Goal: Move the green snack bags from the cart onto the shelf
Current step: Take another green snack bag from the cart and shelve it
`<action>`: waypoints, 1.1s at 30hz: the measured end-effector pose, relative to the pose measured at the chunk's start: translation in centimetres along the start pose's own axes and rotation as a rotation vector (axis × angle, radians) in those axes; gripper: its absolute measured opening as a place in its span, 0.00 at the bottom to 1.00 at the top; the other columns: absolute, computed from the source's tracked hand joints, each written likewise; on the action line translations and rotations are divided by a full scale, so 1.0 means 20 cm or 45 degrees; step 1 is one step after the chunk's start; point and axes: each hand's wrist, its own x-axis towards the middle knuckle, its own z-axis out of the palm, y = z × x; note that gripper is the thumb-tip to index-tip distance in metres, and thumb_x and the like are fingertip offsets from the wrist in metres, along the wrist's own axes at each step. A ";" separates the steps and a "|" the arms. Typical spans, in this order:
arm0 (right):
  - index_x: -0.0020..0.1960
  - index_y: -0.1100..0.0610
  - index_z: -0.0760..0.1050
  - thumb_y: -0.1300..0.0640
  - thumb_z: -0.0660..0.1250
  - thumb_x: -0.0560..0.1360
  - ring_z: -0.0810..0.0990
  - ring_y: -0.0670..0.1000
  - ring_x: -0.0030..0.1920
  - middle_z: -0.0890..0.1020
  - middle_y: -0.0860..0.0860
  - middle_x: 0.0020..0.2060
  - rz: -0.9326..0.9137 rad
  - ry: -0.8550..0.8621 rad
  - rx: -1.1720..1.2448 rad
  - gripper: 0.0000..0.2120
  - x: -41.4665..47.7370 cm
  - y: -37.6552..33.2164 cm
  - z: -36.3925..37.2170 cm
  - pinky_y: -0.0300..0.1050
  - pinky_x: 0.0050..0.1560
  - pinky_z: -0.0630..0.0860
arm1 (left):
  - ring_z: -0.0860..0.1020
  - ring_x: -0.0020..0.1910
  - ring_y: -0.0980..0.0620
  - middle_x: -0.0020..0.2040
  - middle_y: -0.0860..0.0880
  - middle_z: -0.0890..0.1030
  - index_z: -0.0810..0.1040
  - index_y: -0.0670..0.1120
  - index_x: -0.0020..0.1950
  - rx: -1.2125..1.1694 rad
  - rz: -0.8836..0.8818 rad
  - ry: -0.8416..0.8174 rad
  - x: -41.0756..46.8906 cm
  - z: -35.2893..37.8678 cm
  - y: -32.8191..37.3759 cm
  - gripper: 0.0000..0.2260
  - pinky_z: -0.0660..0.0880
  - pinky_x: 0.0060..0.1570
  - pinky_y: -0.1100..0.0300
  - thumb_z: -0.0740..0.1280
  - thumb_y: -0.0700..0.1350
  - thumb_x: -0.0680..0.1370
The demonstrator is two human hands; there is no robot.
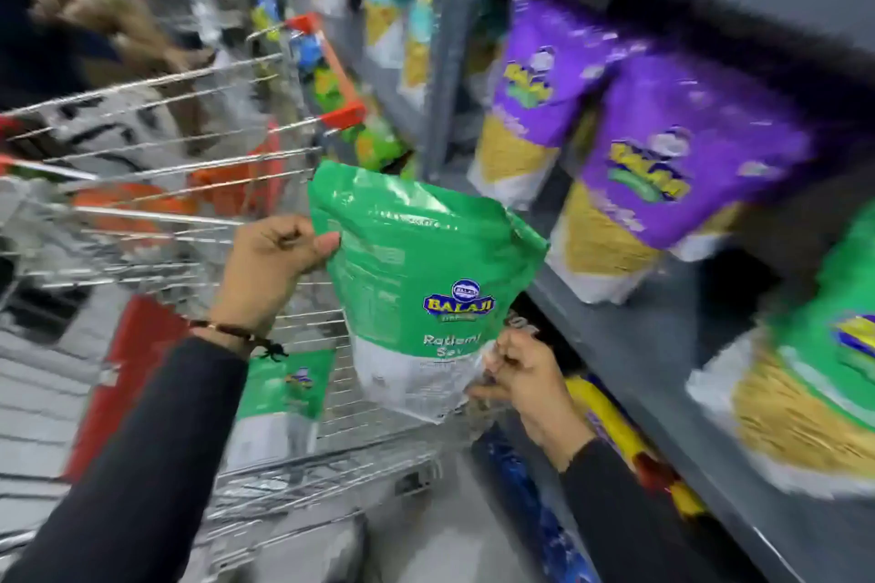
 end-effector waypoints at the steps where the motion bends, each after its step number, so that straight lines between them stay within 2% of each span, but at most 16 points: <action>1: 0.35 0.59 0.68 0.72 0.57 0.74 0.74 0.47 0.31 0.73 0.51 0.29 -0.056 0.046 0.021 0.13 -0.13 -0.05 -0.11 0.48 0.34 0.81 | 0.72 0.23 0.65 0.21 0.58 0.77 0.75 0.48 0.25 -0.048 0.049 -0.051 -0.05 0.10 0.06 0.16 0.73 0.31 0.72 0.67 0.34 0.71; 4: 0.38 0.59 0.69 0.76 0.57 0.73 0.75 0.46 0.29 0.75 0.49 0.26 -0.115 0.276 0.121 0.14 -0.48 -0.09 -0.42 0.41 0.27 0.80 | 0.72 0.24 0.64 0.22 0.59 0.77 0.76 0.48 0.26 -0.083 0.173 -0.190 -0.17 0.41 0.18 0.14 0.73 0.30 0.72 0.68 0.35 0.70; 6: 0.36 0.57 0.69 0.75 0.59 0.73 0.74 0.44 0.27 0.74 0.44 0.23 -0.155 0.430 0.080 0.15 -0.73 -0.10 -0.64 0.42 0.28 0.81 | 0.69 0.25 0.64 0.23 0.58 0.77 0.77 0.50 0.27 -0.026 0.252 -0.335 -0.30 0.67 0.26 0.11 0.70 0.31 0.68 0.70 0.41 0.68; 7: 0.35 0.56 0.69 0.74 0.59 0.73 0.74 0.44 0.27 0.74 0.44 0.23 -0.172 0.507 0.063 0.15 -0.86 -0.10 -0.73 0.44 0.30 0.81 | 0.68 0.26 0.61 0.25 0.56 0.76 0.76 0.50 0.27 -0.024 0.266 -0.390 -0.36 0.79 0.30 0.09 0.69 0.32 0.64 0.70 0.43 0.68; 8: 0.34 0.56 0.70 0.73 0.60 0.73 0.74 0.44 0.27 0.74 0.44 0.22 -0.188 0.600 0.059 0.15 -1.00 -0.10 -0.83 0.46 0.32 0.82 | 0.68 0.28 0.59 0.28 0.48 0.75 0.75 0.49 0.29 -0.070 0.278 -0.487 -0.43 0.94 0.33 0.09 0.69 0.33 0.62 0.71 0.42 0.68; 9: 0.34 0.56 0.71 0.73 0.60 0.73 0.75 0.44 0.28 0.75 0.44 0.22 -0.209 0.692 0.065 0.15 -1.12 -0.08 -0.92 0.47 0.33 0.82 | 0.68 0.29 0.58 0.31 0.45 0.74 0.73 0.45 0.30 -0.105 0.274 -0.575 -0.51 1.07 0.37 0.09 0.68 0.34 0.62 0.71 0.40 0.69; 12: 0.33 0.57 0.71 0.71 0.60 0.74 0.74 0.47 0.30 0.74 0.44 0.22 -0.221 0.930 0.080 0.15 -1.41 -0.04 -1.14 0.48 0.34 0.83 | 0.66 0.25 0.61 0.25 0.46 0.71 0.71 0.44 0.28 -0.116 0.339 -0.783 -0.69 1.42 0.44 0.12 0.64 0.29 0.67 0.72 0.44 0.68; 15: 0.34 0.57 0.71 0.70 0.61 0.74 0.73 0.48 0.31 0.74 0.48 0.25 -0.208 1.107 0.146 0.13 -1.57 -0.01 -1.30 0.47 0.31 0.82 | 0.66 0.26 0.57 0.22 0.56 0.70 0.72 0.50 0.25 -0.130 0.304 -0.871 -0.79 1.70 0.45 0.14 0.66 0.30 0.62 0.72 0.44 0.68; 18: 0.36 0.58 0.71 0.70 0.61 0.74 0.73 0.47 0.31 0.72 0.54 0.30 -0.238 1.236 0.191 0.11 -1.67 0.01 -1.42 0.46 0.31 0.82 | 0.64 0.19 0.62 0.20 0.55 0.66 0.70 0.45 0.28 -0.187 0.265 -0.938 -0.90 1.91 0.51 0.14 0.66 0.21 0.69 0.69 0.39 0.72; 20: 0.36 0.59 0.70 0.69 0.61 0.74 0.73 0.48 0.33 0.71 0.55 0.31 -0.268 1.285 0.223 0.11 -1.71 0.03 -1.49 0.47 0.31 0.81 | 0.65 0.20 0.62 0.24 0.51 0.66 0.70 0.42 0.30 -0.218 0.266 -0.949 -0.95 2.01 0.54 0.12 0.69 0.22 0.71 0.69 0.38 0.72; 23: 0.36 0.58 0.70 0.68 0.62 0.74 0.72 0.51 0.35 0.71 0.56 0.31 -0.231 1.350 0.252 0.11 -1.72 0.09 -1.53 0.47 0.32 0.81 | 0.68 0.25 0.62 0.23 0.55 0.70 0.71 0.47 0.27 -0.257 0.189 -0.952 -0.99 2.12 0.50 0.14 0.74 0.27 0.66 0.71 0.40 0.70; 25: 0.36 0.57 0.71 0.68 0.62 0.74 0.73 0.51 0.36 0.72 0.55 0.31 -0.212 1.371 0.298 0.11 -1.72 0.13 -1.53 0.46 0.33 0.81 | 0.70 0.30 0.58 0.24 0.56 0.72 0.71 0.48 0.28 -0.302 0.078 -0.945 -1.01 2.16 0.47 0.14 0.75 0.34 0.60 0.70 0.40 0.71; 27: 0.37 0.57 0.72 0.68 0.62 0.74 0.75 0.52 0.38 0.75 0.55 0.33 -0.229 1.380 0.335 0.10 -1.72 0.12 -1.51 0.45 0.35 0.81 | 0.72 0.35 0.55 0.29 0.53 0.75 0.73 0.48 0.31 -0.376 -0.013 -0.968 -1.04 2.16 0.44 0.11 0.74 0.41 0.57 0.68 0.41 0.73; 29: 0.39 0.55 0.72 0.67 0.64 0.74 0.76 0.51 0.40 0.78 0.53 0.36 -0.257 1.471 0.261 0.09 -1.74 0.11 -1.46 0.44 0.38 0.79 | 0.75 0.42 0.54 0.39 0.51 0.77 0.76 0.48 0.41 -0.365 -0.072 -1.039 -1.06 2.15 0.40 0.03 0.74 0.47 0.56 0.66 0.45 0.74; 31: 0.41 0.55 0.74 0.67 0.65 0.73 0.77 0.53 0.42 0.79 0.53 0.39 -0.330 1.584 0.194 0.08 -1.76 0.11 -1.37 0.50 0.43 0.77 | 0.76 0.53 0.52 0.52 0.50 0.78 0.74 0.46 0.57 -0.311 -0.182 -1.148 -1.09 2.12 0.33 0.14 0.74 0.56 0.56 0.62 0.51 0.75; 33: 0.45 0.56 0.76 0.64 0.65 0.73 0.78 0.54 0.45 0.81 0.53 0.43 -0.386 1.493 0.204 0.05 -1.76 0.12 -1.27 0.53 0.48 0.77 | 0.74 0.59 0.50 0.58 0.49 0.76 0.72 0.46 0.61 -0.271 -0.280 -1.193 -1.13 2.10 0.29 0.17 0.70 0.63 0.55 0.58 0.53 0.77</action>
